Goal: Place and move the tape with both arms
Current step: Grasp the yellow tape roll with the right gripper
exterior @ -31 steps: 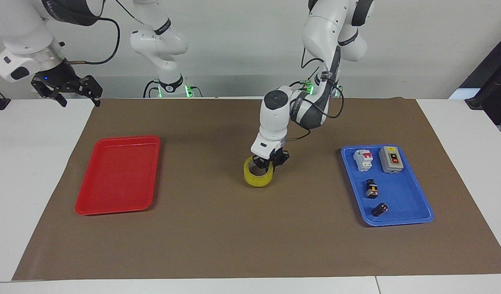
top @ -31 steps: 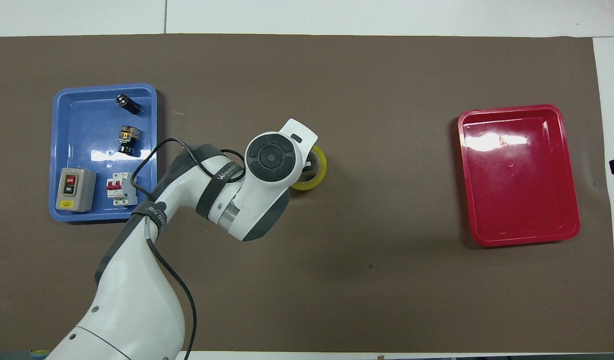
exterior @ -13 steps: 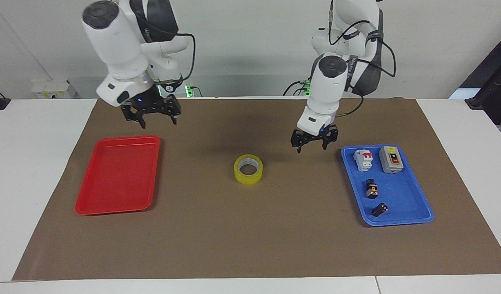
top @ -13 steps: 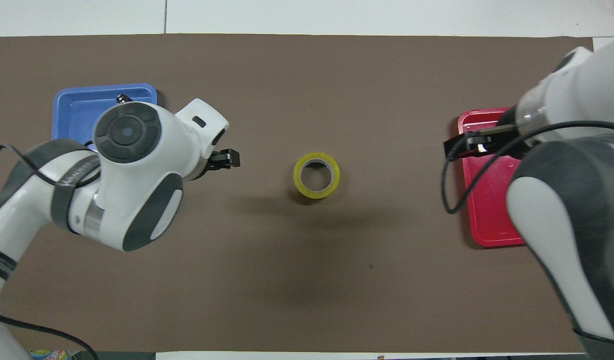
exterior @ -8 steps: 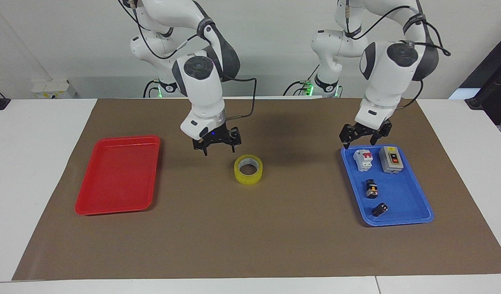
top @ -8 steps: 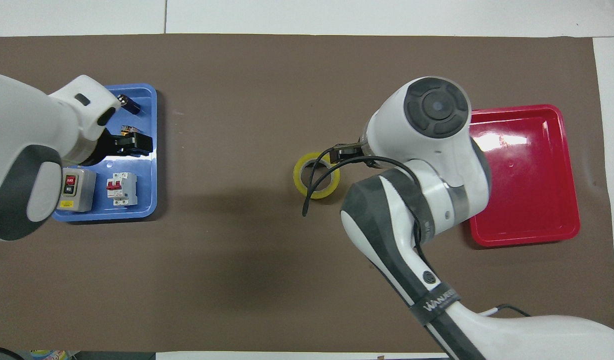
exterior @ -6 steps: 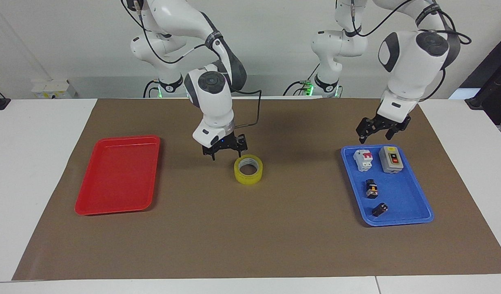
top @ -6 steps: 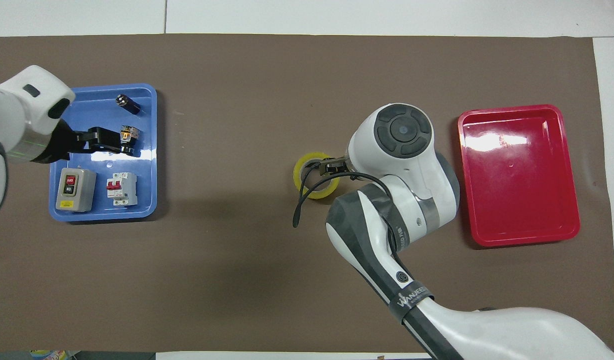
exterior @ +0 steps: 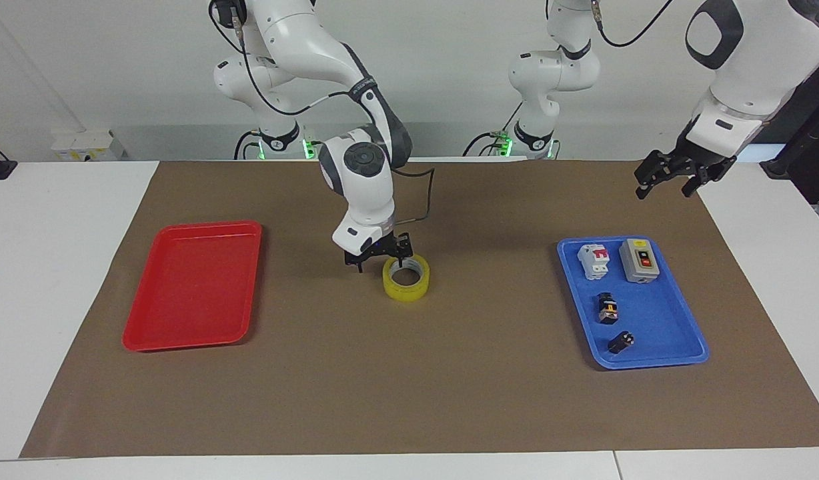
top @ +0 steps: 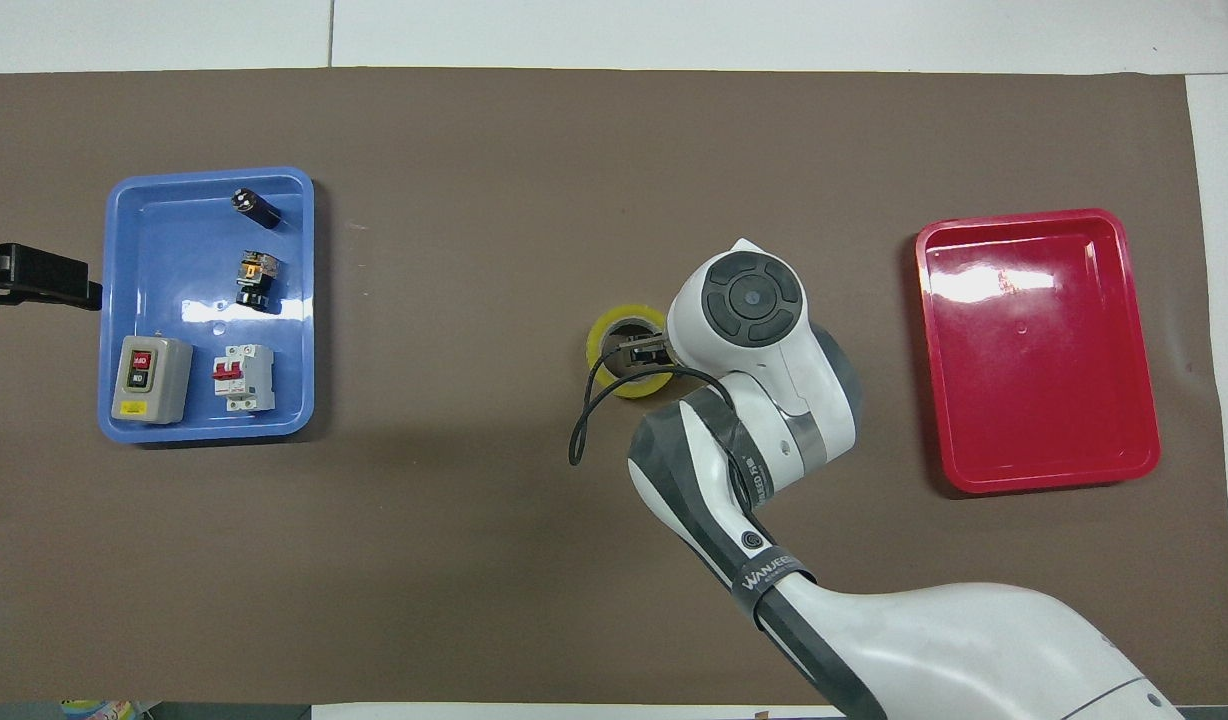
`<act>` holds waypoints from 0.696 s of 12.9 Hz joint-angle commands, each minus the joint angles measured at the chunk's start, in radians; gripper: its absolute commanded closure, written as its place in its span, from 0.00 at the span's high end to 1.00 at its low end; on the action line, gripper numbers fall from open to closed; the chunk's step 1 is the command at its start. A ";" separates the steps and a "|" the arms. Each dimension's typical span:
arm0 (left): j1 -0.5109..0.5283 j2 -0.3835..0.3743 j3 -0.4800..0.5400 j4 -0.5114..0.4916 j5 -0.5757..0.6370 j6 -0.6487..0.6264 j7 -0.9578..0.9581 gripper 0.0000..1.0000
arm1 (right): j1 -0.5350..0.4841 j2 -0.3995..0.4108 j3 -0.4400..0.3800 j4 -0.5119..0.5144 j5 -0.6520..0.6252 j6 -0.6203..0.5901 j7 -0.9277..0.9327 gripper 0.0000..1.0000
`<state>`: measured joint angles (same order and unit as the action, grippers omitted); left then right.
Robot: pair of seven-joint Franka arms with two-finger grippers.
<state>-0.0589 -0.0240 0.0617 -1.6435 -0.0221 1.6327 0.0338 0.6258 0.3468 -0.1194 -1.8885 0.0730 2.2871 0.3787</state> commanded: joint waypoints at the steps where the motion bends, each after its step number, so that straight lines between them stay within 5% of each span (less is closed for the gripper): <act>1: 0.017 0.009 -0.007 0.010 -0.022 -0.043 0.028 1.00 | 0.002 -0.003 -0.003 -0.047 0.017 0.083 0.015 0.88; 4: 0.017 -0.019 -0.007 -0.006 -0.022 -0.091 0.029 1.00 | 0.012 -0.006 -0.003 -0.078 0.017 0.127 0.042 0.73; 7: 0.016 -0.025 -0.007 -0.010 -0.021 -0.097 0.026 1.00 | 0.017 -0.006 -0.003 -0.081 0.017 0.127 0.042 0.30; 8: 0.017 -0.024 -0.007 -0.010 -0.021 -0.093 0.026 1.00 | 0.017 -0.006 -0.003 -0.081 0.017 0.126 0.040 0.06; 9: 0.016 -0.022 -0.008 -0.009 -0.021 -0.087 0.026 1.00 | 0.017 -0.008 -0.005 -0.077 0.002 0.102 0.037 0.00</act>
<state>-0.0567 -0.0302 0.0615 -1.6434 -0.0224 1.5525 0.0415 0.6391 0.3540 -0.1186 -1.9460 0.0734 2.3953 0.4079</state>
